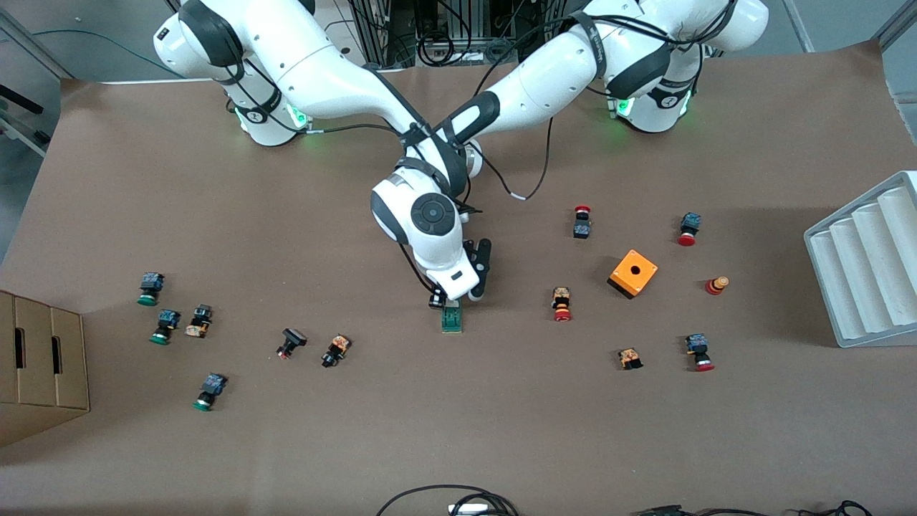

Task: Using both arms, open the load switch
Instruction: 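Push the white lever along the switch body with the right gripper, then press the white lever fully into the closed position with the right gripper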

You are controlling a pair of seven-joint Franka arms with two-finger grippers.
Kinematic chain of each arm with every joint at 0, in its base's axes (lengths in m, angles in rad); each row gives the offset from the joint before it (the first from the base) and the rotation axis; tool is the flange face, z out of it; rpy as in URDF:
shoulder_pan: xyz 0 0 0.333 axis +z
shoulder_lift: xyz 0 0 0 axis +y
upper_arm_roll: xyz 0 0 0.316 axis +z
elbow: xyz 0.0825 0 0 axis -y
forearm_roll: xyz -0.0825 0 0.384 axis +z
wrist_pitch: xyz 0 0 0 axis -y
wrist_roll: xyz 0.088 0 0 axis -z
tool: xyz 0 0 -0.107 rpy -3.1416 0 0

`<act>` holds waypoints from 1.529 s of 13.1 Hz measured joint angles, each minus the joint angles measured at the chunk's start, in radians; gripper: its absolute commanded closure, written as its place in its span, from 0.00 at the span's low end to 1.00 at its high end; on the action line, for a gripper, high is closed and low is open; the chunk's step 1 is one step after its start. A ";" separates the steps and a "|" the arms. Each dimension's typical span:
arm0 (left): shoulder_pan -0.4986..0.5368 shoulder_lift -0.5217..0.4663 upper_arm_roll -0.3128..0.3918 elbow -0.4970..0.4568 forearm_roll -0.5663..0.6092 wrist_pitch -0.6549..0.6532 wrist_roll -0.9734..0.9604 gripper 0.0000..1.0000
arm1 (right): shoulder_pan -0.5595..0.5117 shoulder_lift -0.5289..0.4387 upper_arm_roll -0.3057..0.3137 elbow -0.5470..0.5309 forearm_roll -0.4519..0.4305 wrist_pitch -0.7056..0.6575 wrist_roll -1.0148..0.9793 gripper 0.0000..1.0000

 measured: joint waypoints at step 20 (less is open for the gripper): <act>0.000 0.000 0.000 0.000 0.000 0.000 0.000 0.73 | 0.033 -0.018 0.000 -0.041 0.000 -0.001 0.010 0.39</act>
